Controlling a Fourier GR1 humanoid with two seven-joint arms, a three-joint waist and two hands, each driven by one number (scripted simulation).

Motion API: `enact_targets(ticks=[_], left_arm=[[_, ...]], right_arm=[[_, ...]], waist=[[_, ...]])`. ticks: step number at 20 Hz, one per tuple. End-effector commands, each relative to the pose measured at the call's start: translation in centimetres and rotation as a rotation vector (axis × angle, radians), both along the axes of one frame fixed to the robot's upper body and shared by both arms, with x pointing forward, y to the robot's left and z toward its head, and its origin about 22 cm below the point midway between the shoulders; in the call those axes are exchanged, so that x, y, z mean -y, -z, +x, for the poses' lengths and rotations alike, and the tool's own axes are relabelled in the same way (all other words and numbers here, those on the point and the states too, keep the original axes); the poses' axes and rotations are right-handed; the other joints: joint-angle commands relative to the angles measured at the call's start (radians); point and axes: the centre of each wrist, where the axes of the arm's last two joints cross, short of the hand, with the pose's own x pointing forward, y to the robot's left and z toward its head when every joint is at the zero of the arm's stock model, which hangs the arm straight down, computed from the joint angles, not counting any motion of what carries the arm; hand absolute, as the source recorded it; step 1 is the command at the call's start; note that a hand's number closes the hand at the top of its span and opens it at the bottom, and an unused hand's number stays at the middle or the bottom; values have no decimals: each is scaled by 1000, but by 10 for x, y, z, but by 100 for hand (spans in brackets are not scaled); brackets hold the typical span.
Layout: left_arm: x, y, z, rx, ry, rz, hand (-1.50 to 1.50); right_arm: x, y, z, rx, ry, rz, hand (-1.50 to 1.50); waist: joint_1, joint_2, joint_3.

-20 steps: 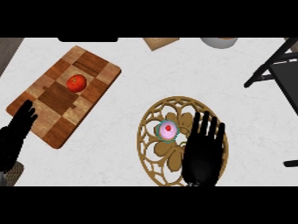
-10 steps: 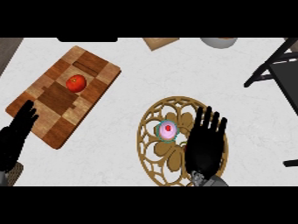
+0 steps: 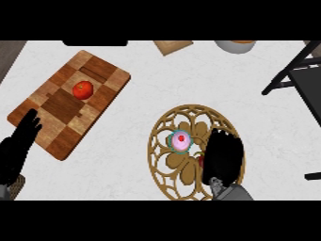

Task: Pick the bell pepper from the placemat and place it in the tiered shelf

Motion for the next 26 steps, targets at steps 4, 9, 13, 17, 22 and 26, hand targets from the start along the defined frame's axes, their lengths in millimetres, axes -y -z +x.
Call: enact_targets(ticks=[4,9,13,17,22,26], left_arm=[[-1,-10,1,7,10,8,0],[-7,-3,13,-2,-15,23,0],[5,-9,10,-22,-4,-1,0],[-7,-9,7,2,-2,8,0],[-2,-17,19,23,3,11,0],[6,2,7,2,14,-6,0]], right_arm=[[10,27,-6,-15,-6,-118,150],[-5,6,-9,87,-37,-147,150],[-25,-11,-38,172,-76,-132,150],[46,-36,49,182,366,57,150],[74,-79,93,259,629,191,150],[62,-131,116,377,678,216,150]], waist=[[-1,10,5],[-7,10,4],[-9,8,4],[-4,19,6],[7,20,5],[18,14,3]])
